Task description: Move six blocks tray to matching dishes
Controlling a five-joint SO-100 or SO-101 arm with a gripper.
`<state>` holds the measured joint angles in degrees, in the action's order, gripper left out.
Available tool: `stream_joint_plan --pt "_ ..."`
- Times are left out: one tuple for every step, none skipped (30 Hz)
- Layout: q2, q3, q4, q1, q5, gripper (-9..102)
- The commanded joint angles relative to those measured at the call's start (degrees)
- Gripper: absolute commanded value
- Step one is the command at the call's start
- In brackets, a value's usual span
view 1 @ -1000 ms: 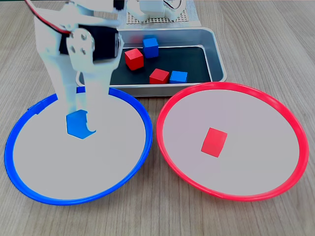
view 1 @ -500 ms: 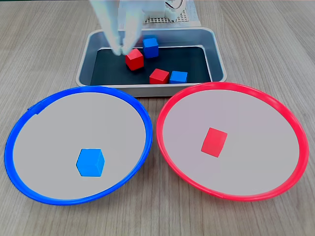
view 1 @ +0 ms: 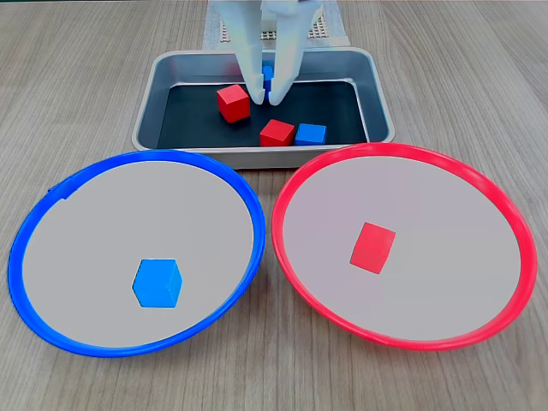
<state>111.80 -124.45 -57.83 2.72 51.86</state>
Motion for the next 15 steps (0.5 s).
stream_joint_plan --pt "3.3 -1.2 -0.2 0.6 -22.4 1" --pt "4.0 -1.7 -1.1 0.6 -26.8 1" --pt "4.7 -2.1 -1.8 0.6 -31.6 1" --pt "5.3 -2.6 -1.9 0.6 -35.6 1" --pt "5.8 -3.2 -2.0 0.4 -38.8 2" --pt "6.4 -3.6 -2.0 -0.1 -41.7 3" --pt "6.9 -4.1 -2.2 -0.9 -44.8 7" --pt "7.0 -4.4 -2.3 -1.6 -46.6 10" --pt "7.0 -4.6 -1.8 -2.3 -48.2 13" --pt "6.9 -4.8 -1.1 -2.8 -49.7 15" --pt "5.9 -4.8 0.2 -3.3 -52.9 19" --pt "5.3 -4.8 0.8 -3.3 -54.6 21" --pt "4.3 -4.8 1.2 -3.3 -56.7 23" --pt "3.6 -4.8 1.2 -3.3 -57.9 24" --pt "2.9 -4.7 1.2 -3.3 -59.1 25"
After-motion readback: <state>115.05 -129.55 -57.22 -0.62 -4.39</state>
